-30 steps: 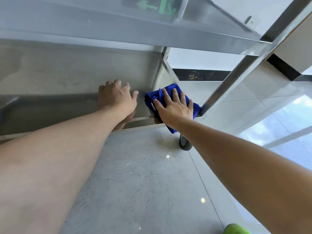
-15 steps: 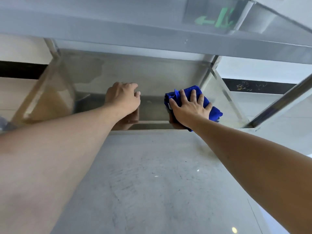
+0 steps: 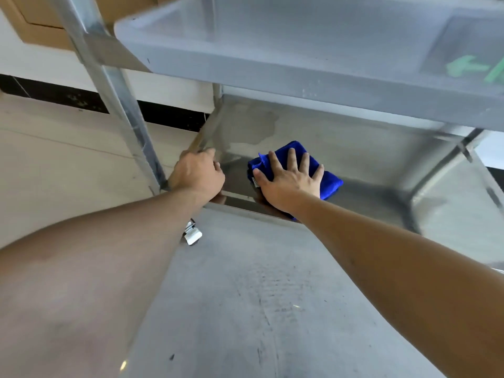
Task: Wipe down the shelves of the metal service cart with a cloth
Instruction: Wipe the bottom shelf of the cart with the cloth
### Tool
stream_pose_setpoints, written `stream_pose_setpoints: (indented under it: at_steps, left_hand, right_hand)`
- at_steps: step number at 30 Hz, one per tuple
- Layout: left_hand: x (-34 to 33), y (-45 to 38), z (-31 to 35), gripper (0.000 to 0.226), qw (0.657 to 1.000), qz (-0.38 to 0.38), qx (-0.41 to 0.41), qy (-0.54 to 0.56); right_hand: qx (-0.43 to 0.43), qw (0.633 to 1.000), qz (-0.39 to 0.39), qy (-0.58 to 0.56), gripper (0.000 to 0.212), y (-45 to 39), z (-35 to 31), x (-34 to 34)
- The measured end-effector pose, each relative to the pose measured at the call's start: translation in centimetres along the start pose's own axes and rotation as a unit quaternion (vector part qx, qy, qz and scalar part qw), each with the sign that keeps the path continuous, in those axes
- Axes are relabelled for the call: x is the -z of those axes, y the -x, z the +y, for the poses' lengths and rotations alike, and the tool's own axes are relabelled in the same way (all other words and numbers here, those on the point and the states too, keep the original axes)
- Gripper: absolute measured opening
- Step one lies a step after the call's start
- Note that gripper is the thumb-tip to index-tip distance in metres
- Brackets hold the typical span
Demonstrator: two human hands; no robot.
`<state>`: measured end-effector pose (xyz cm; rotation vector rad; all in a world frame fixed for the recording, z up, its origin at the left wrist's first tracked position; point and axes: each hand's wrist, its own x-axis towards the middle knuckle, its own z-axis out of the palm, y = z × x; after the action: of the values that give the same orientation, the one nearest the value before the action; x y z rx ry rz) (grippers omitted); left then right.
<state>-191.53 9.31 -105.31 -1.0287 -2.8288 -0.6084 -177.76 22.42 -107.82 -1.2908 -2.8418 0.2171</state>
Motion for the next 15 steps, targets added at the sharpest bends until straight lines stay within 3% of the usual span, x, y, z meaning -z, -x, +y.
stream_pose_setpoints:
  at_steps: [10, 15]
  left_hand:
    - [1.5, -0.6, -3.0, 0.045, 0.990, 0.075, 0.042, 0.111]
    - [0.9, -0.9, -3.0, 0.045, 0.988, 0.095, 0.050, 0.109]
  right_hand:
    - [0.148, 0.989, -0.010, 0.010, 0.072, -1.8, -11.2, -1.2]
    - [0.177, 0.984, 0.009, -0.011, 0.064, -3.6, -10.7, -0.8]
